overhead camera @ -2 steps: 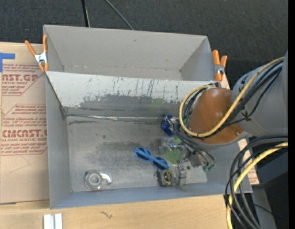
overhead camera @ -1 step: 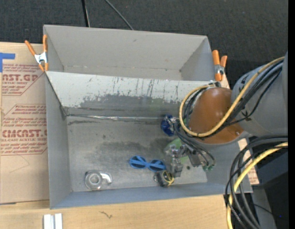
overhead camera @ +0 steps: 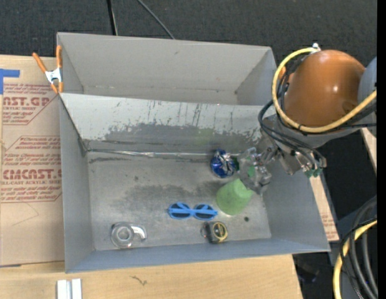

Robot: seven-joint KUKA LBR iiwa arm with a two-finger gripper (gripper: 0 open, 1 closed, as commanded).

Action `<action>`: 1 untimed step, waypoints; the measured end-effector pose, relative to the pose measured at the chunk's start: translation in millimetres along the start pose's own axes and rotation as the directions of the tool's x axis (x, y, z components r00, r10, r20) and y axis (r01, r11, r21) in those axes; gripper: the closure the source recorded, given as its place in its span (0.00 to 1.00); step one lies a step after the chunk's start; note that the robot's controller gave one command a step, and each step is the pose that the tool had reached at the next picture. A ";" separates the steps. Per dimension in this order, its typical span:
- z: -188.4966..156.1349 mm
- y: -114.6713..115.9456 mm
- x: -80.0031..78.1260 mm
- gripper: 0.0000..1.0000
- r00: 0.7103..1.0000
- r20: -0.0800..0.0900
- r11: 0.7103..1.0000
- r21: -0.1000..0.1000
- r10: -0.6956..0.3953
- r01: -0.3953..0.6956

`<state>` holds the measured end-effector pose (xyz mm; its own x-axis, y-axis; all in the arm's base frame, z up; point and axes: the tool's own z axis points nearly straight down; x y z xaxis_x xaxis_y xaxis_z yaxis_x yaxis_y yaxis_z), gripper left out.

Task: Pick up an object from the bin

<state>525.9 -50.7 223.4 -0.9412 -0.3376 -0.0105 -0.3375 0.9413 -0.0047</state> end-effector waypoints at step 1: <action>4.4 1.5 1.6 0.00 1.000 -0.007 1.000 -0.005 0.000 0.000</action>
Offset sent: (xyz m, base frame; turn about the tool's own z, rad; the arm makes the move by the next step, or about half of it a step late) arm 0.0000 0.0000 0.0000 0.0000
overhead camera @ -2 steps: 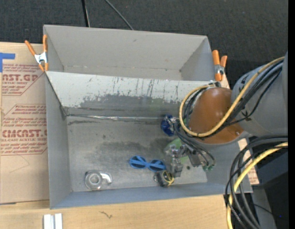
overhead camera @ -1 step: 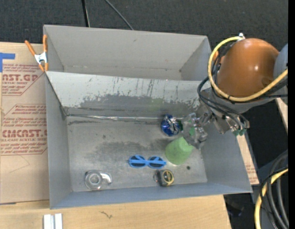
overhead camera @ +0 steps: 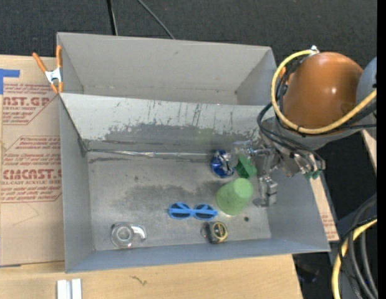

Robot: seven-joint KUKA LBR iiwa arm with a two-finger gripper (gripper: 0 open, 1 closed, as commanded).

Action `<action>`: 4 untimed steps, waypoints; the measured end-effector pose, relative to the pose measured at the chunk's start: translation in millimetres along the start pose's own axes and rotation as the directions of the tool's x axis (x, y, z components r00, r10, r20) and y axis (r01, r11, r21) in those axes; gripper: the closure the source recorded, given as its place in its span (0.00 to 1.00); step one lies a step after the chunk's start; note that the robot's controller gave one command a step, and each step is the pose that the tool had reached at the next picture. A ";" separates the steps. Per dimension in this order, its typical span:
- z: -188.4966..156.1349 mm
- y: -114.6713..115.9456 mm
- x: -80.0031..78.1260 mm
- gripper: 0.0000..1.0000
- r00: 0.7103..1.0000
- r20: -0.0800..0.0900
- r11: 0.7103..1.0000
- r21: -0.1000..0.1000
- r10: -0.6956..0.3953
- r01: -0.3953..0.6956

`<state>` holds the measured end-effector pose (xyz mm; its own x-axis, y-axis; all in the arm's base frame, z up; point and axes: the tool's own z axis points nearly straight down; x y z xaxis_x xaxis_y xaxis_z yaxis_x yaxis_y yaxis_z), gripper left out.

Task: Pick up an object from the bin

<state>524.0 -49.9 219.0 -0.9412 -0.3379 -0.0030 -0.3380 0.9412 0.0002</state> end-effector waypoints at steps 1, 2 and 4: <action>73.7 12.3 17.3 0.00 0.992 -0.008 0.992 -0.003 0.123 -0.123; 142.1 51.8 -0.3 0.00 0.931 -0.008 0.931 -0.001 0.366 -0.366; 140.4 49.9 -1.7 0.00 0.930 0.000 0.930 0.001 0.367 -0.367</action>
Offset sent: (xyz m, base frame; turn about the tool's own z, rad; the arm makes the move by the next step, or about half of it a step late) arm -0.0187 0.0045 -0.0701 0.1230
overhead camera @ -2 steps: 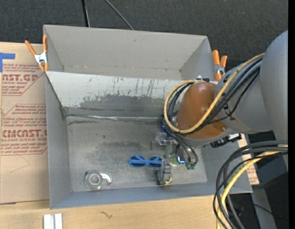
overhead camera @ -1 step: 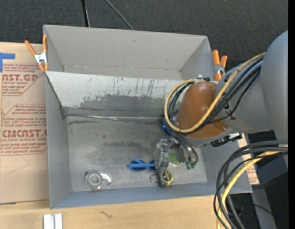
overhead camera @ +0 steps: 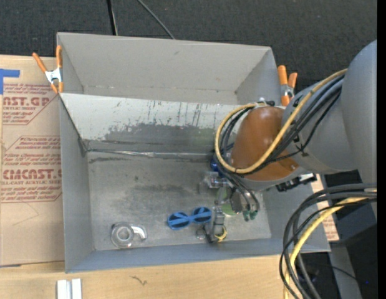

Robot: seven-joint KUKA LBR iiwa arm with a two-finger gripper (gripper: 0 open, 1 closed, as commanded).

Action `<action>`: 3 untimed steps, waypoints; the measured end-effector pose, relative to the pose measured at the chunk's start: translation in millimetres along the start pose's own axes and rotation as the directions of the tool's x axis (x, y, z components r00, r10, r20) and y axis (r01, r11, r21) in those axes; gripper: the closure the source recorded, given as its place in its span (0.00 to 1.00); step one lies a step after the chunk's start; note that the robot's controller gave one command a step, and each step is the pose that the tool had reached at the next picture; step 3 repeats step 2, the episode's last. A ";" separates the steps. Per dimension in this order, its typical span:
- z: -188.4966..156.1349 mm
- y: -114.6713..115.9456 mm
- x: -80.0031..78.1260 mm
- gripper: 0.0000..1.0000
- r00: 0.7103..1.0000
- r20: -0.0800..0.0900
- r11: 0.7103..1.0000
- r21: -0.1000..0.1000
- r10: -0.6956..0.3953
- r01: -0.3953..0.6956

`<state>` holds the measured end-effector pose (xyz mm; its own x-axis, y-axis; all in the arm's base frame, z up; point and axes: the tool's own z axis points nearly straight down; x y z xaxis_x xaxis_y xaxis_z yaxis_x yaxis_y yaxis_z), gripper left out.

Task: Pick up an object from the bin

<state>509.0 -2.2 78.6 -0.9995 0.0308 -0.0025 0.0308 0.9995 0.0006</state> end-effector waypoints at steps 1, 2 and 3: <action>-0.4 -0.2 0.0 1.00 1.000 -0.001 1.000 0.000 0.000 0.000; -147.4 -3.4 16.5 1.00 0.996 0.007 0.996 0.001 -0.092 0.092; -147.4 -3.4 16.5 1.00 0.996 0.007 0.996 0.001 -0.092 0.092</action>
Offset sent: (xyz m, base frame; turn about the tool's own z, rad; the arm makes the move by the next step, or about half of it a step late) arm 0.0000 0.0000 0.0000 0.0000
